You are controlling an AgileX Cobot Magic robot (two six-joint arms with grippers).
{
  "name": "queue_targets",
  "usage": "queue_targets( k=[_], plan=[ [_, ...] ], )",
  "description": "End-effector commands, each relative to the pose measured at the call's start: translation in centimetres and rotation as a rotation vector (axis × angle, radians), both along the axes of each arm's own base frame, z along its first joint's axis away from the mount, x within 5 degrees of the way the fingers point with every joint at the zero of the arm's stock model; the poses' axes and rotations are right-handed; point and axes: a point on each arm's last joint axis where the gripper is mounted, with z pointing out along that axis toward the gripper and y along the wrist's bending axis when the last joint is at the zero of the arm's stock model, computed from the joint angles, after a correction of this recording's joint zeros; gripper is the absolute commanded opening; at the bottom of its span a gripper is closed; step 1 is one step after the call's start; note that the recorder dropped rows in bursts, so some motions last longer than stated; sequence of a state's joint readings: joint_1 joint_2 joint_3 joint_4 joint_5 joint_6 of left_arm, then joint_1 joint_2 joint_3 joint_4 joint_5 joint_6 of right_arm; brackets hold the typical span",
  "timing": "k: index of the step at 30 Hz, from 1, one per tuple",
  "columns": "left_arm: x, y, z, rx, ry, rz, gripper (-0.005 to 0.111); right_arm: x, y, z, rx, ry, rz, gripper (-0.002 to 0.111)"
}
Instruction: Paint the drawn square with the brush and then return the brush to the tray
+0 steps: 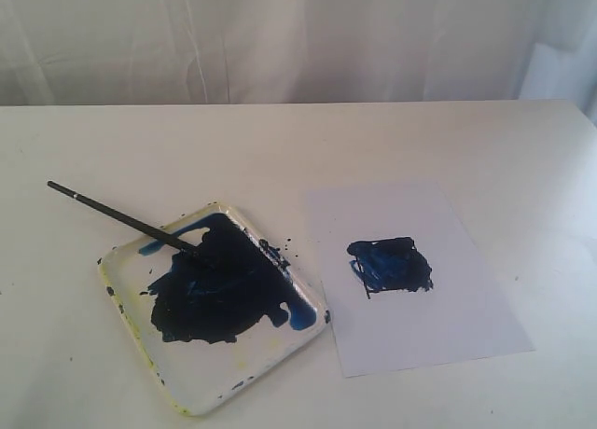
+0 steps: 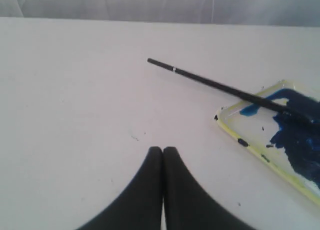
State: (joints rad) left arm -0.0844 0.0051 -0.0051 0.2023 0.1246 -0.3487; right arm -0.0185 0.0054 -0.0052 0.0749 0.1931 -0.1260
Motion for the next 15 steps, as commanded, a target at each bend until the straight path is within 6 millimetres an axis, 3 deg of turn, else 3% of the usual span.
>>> queue_targets(
  k=[1, 15],
  plan=[
    [-0.16, 0.09, -0.65, 0.037, 0.057, 0.0, 0.0, -0.05, 0.02, -0.4, -0.003, 0.028, 0.002, 0.0],
    [-0.19, 0.1, -0.72, 0.037, 0.064, 0.001, 0.0, -0.05, 0.02, -0.4, -0.003, 0.028, 0.002, 0.0]
  ],
)
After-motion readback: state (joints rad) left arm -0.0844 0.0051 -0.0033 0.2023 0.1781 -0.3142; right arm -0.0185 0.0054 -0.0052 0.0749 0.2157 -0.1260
